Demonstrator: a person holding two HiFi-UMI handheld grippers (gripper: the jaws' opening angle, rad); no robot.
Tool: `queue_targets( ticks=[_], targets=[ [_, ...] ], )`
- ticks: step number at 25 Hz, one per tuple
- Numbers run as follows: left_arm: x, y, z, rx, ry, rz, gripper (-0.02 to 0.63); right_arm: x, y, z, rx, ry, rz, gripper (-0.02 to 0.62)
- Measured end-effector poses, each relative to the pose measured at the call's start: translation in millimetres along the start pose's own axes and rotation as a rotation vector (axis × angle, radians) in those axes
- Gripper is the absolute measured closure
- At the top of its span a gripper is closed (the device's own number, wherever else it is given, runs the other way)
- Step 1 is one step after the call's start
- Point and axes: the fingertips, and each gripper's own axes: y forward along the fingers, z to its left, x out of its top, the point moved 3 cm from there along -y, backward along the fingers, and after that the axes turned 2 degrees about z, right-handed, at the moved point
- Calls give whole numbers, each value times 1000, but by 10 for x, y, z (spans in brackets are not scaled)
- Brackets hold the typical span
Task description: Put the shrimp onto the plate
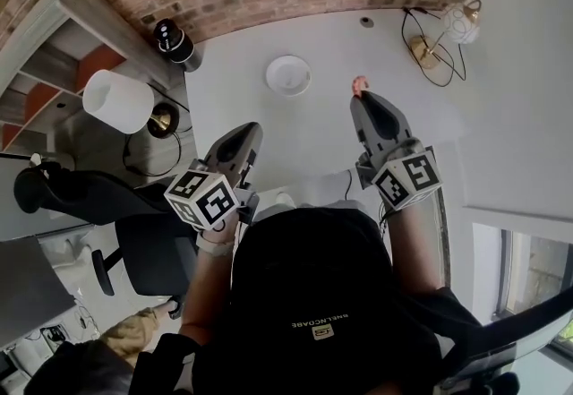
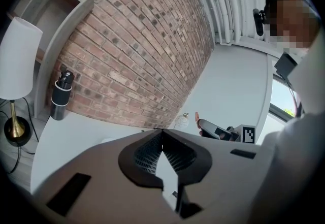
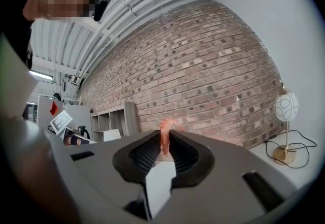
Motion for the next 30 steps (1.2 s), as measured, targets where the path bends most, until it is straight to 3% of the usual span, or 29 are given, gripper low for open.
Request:
queue_targets(
  ticks=[13,30],
  targets=[
    [110,37,316,12,-23,3,603,-59,411,49,20,-5,25,543],
    [222,-105,455,216,-78,-103,603,-73,991,-71,209,-34,80,543]
  ],
)
